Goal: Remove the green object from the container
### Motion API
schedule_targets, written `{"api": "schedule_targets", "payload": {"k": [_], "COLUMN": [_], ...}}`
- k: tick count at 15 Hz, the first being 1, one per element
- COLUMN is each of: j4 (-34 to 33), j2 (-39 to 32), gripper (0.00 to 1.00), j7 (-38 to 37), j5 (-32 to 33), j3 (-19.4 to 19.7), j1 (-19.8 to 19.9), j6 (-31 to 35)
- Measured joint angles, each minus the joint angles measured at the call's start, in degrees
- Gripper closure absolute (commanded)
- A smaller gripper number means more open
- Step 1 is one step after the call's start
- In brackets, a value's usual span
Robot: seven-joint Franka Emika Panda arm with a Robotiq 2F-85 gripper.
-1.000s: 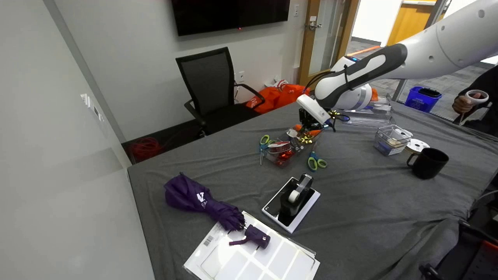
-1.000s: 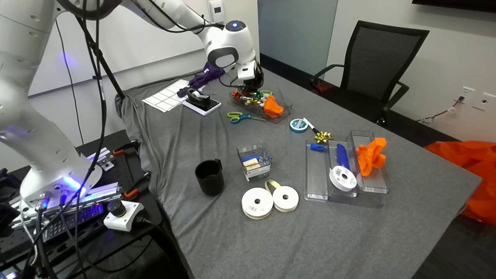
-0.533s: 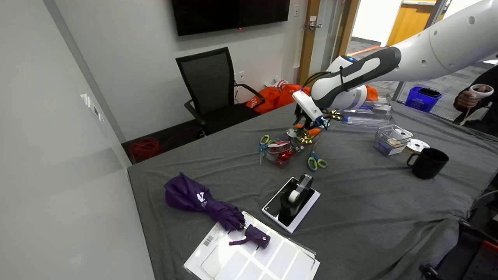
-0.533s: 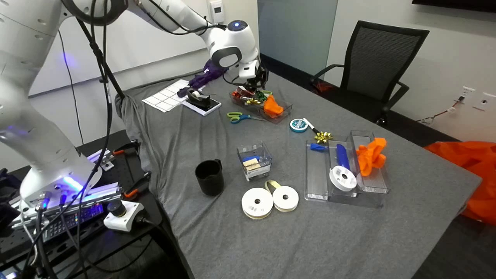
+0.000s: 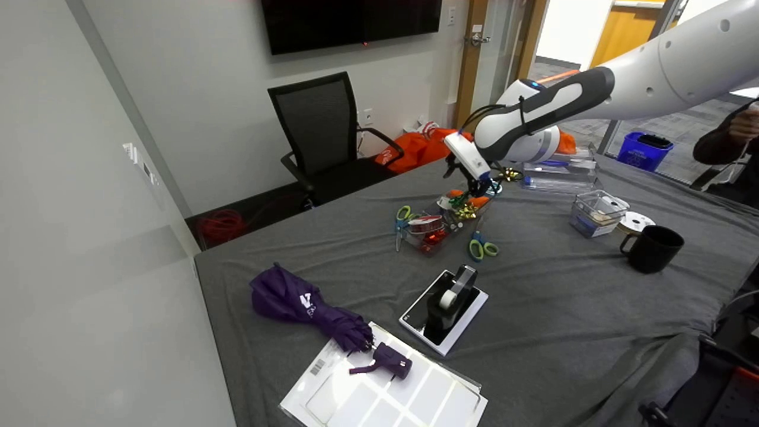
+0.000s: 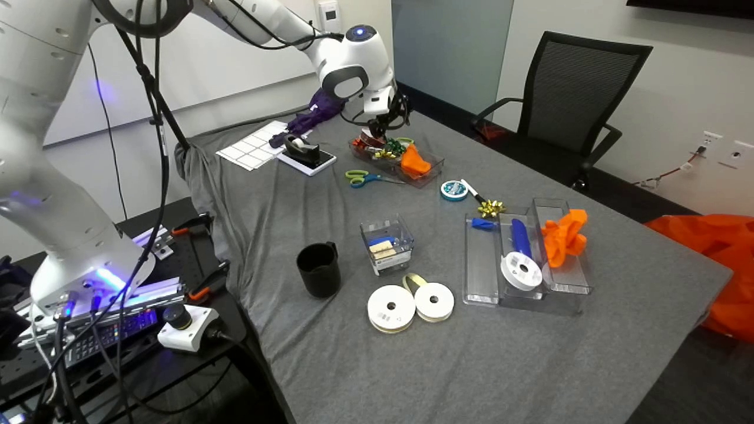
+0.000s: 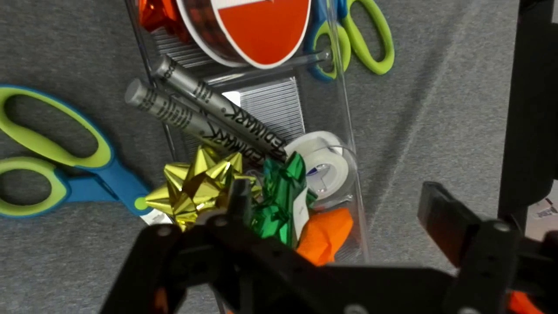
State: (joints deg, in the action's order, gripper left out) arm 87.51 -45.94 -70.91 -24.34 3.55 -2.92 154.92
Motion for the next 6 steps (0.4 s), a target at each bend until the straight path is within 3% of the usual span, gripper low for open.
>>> {"api": "schedule_targets", "payload": {"k": [6], "j4": [4.9], "j2": [9.4], "gripper": [0.00], "j7": [9.5], "j5": [-0.2], "j3": [-3.8], "j1": [4.8], "j6": [-7.6]}}
